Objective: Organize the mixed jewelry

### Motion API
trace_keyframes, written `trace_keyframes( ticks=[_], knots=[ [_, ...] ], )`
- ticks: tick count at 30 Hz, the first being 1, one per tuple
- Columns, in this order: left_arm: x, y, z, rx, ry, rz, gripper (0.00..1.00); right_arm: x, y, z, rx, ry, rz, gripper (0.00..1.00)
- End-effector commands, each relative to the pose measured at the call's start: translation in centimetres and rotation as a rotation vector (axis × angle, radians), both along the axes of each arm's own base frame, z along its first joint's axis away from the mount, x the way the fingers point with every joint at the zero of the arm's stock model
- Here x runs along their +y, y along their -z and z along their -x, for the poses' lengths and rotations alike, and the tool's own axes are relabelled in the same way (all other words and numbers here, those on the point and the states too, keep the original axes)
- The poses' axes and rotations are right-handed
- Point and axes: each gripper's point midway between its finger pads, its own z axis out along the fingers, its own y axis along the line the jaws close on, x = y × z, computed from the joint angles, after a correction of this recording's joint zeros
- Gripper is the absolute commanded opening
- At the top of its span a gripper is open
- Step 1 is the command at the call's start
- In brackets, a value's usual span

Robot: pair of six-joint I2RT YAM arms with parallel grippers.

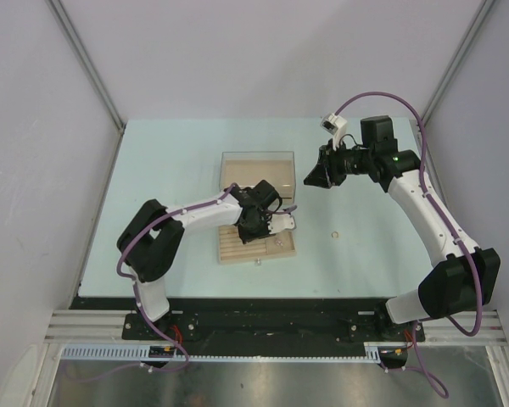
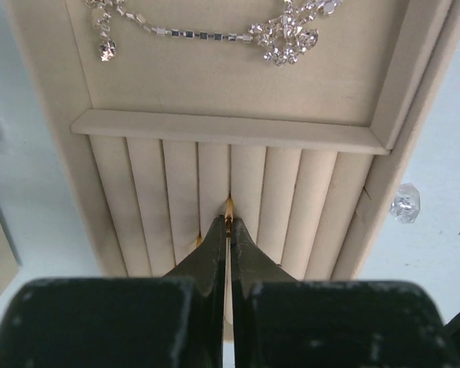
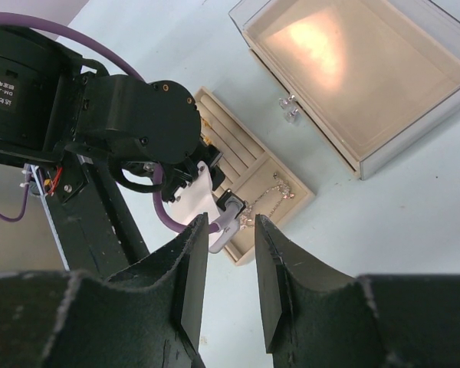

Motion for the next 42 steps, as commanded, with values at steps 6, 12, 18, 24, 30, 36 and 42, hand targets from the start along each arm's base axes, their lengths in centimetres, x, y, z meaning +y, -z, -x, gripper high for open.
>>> trace_keyframes(
  ticks=[6, 12, 18, 24, 30, 36, 42],
  knots=[
    [-0.6, 0.7, -1.0, -0.026, 0.033, -0.016, 0.01, -0.3, -0.7, 0.7, -0.031, -0.01, -0.001, 0.35],
    [-0.6, 1.0, -1.0, -0.027, 0.031, -0.026, 0.02, -0.3, -0.7, 0.8, -0.028, -0.01, 0.0, 0.36],
    [-0.4, 1.4, -0.8, -0.025, 0.03, -0.035, 0.07, -0.4, -0.3, 0.9, -0.027, -0.01, 0.002, 0.35],
    [-0.6, 0.9, -1.0, -0.04, 0.027, -0.024, 0.14, -0.5, -0.4, 1.0, -0.035, -0.006, 0.01, 0.35],
    [-0.7, 0.1, -1.3, -0.057, 0.021, -0.015, 0.15, -0.9, -0.1, 0.9, -0.04, 0.006, 0.031, 0.36],
    [-1.2, -1.6, -1.9, -0.089, 0.023, 0.014, 0.21, -1.6, 0.0, 0.4, -0.062, 0.037, 0.059, 0.35],
    [-1.6, -3.2, -2.3, -0.12, 0.026, 0.04, 0.26, -2.6, 0.3, -0.6, -0.067, 0.096, 0.085, 0.36]
  ],
)
